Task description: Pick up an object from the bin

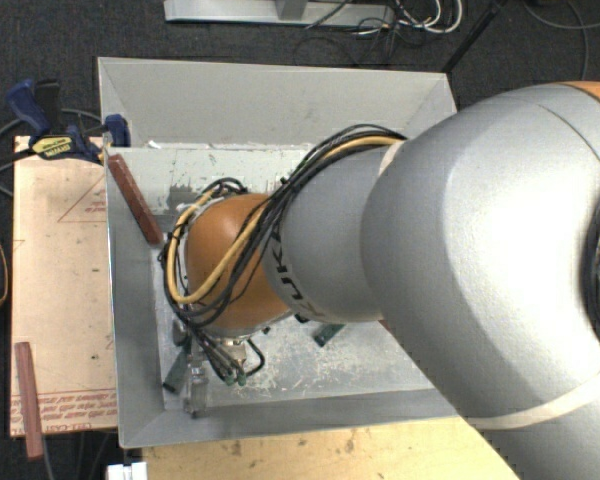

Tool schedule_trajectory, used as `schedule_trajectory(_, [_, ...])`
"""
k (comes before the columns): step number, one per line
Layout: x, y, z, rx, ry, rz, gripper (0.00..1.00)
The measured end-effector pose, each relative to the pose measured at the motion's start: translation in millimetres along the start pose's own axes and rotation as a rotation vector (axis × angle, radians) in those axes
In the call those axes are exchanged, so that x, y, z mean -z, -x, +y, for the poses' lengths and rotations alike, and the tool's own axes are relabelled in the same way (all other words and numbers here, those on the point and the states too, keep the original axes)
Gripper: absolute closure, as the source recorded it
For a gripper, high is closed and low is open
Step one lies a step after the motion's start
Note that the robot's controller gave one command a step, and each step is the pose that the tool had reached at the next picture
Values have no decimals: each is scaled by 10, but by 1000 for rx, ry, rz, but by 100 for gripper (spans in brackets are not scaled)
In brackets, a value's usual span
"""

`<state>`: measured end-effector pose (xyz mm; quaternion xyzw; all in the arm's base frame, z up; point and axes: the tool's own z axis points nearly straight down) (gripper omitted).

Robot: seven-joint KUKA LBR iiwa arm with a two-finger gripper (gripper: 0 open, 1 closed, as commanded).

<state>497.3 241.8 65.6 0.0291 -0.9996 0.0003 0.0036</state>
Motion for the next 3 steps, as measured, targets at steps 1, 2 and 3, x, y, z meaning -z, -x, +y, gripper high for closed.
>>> schedule_trajectory(1, [44,38,-6,-6,2,-7,100])
schedule_trajectory(2, [226,585,-99,90,2,-15,100])
schedule_trajectory(3, [1531,806,-100,80,4,-20,100])
